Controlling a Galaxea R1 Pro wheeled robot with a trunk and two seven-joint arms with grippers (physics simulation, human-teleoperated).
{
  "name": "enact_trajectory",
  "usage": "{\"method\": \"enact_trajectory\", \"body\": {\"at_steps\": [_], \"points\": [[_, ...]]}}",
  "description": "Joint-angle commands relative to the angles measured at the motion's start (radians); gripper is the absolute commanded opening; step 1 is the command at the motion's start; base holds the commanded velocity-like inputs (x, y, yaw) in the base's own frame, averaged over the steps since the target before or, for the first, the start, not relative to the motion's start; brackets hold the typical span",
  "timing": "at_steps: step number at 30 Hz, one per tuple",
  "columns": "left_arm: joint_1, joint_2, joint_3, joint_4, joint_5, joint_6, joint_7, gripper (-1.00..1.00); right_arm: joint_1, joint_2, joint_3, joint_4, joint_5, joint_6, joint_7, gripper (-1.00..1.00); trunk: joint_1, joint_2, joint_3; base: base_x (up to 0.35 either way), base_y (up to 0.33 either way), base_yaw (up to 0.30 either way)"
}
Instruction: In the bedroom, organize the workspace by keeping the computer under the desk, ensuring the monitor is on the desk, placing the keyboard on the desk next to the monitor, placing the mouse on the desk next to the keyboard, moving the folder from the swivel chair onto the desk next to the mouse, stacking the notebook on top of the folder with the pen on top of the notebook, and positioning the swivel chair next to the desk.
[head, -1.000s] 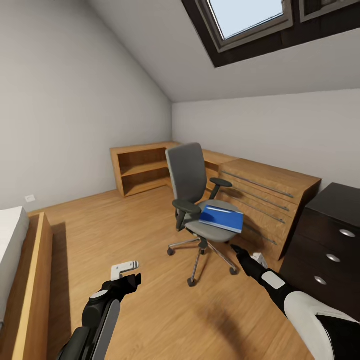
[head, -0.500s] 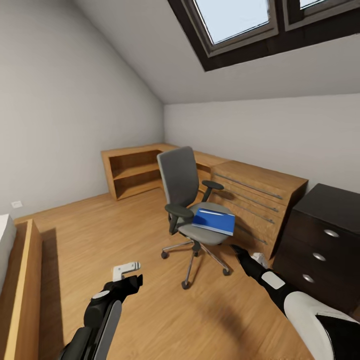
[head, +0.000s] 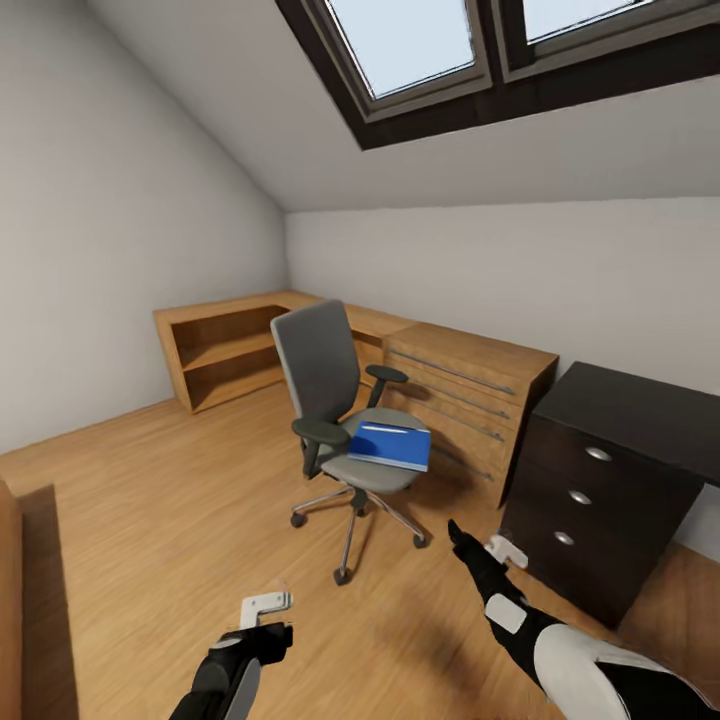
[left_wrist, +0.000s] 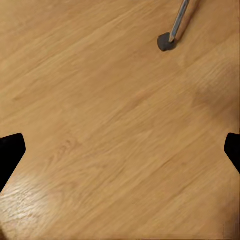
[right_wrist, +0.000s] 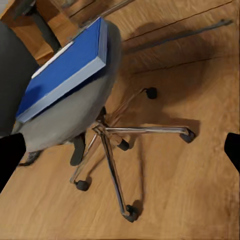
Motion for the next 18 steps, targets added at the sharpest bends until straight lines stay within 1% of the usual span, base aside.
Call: {"method": "enact_trajectory", "body": {"at_steps": [1, 3, 4, 5, 6, 7, 9, 10, 11, 12, 14, 15, 18], "points": [[0.0, 0.002, -0.001, 0.021, 0.01, -0.021, 0.009, 1.0, 0.024, 0.004, -0.008, 0.004, 0.026, -0.038, -0.005, 1.0, -0.004, 0.007, 0.002, 0.0, 0.0, -0.262], [0.0, 0.003, -0.001, 0.062, 0.01, -0.06, 0.01, 1.0, 0.067, 0.01, -0.007, 0.008, 0.075, -0.096, -0.03, 1.0, -0.012, 0.021, 0.009, 0.0, 0.0, -0.262], [0.0, 0.005, -0.001, 0.101, 0.01, -0.094, 0.011, 1.0, 0.105, 0.016, -0.007, 0.01, 0.122, -0.143, -0.052, 1.0, -0.016, 0.028, 0.012, 0.0, 0.0, -0.262], [0.0, 0.005, -0.002, 0.121, 0.01, -0.11, 0.011, 1.0, 0.12, 0.02, -0.007, 0.011, 0.145, -0.163, -0.061, 1.0, -0.019, 0.035, 0.015, 0.0, 0.0, -0.262], [0.0, 0.009, -0.001, 0.167, 0.01, -0.14, 0.011, 1.0, 0.146, 0.026, -0.007, 0.012, 0.19, -0.196, -0.076, 1.0, -0.023, 0.042, 0.018, 0.0, 0.0, -0.262], [0.0, 0.011, -0.001, 0.193, 0.01, -0.156, 0.01, 1.0, 0.157, 0.029, -0.007, 0.012, 0.212, -0.21, -0.083, 1.0, -0.027, 0.049, 0.021, 0.0, 0.0, -0.262], [0.0, 0.03, -0.002, 0.321, 0.011, -0.241, 0.007, 1.0, 0.203, 0.036, -0.008, 0.013, 0.293, -0.245, -0.109, 1.0, -0.035, 0.063, 0.028, 0.0, 0.0, -0.262], [0.0, 0.037, -0.002, 0.355, 0.011, -0.269, 0.006, 1.0, 0.215, 0.036, -0.008, 0.013, 0.311, -0.25, -0.117, 1.0, -0.039, 0.07, 0.031, 0.0, 0.0, -0.262], [0.0, 0.057, -0.002, 0.515, 0.013, -0.445, 0.005, 1.0, 0.269, 0.034, -0.007, 0.012, 0.374, -0.265, -0.163, 1.0, -0.042, 0.077, 0.034, 0.0, 0.0, -0.262], [0.0, 0.059, -0.002, 0.545, 0.013, -0.483, 0.004, 1.0, 0.277, 0.034, -0.008, 0.011, 0.382, -0.267, -0.173, 1.0, -0.046, 0.084, 0.037, 0.0, 0.0, -0.262], [0.0, 0.065, -0.002, 0.652, 0.013, -0.625, 0.003, 1.0, 0.304, 0.031, -0.007, 0.011, 0.399, -0.275, -0.208, 1.0, -0.054, 0.098, 0.044, 0.0, 0.0, -0.262], [0.0, 0.066, -0.003, 0.697, 0.013, -0.684, 0.001, 1.0, 0.314, 0.03, -0.007, 0.011, 0.404, -0.277, -0.221, 1.0, -0.058, 0.105, 0.048, 0.0, 0.0, -0.262], [0.0, 0.067, -0.007, 0.773, 0.009, -0.775, 0.0, 1.0, 0.327, 0.024, -0.007, 0.012, 0.41, -0.281, -0.238, 1.0, -0.069, 0.126, 0.059, 0.0, 0.0, -0.26]]}}
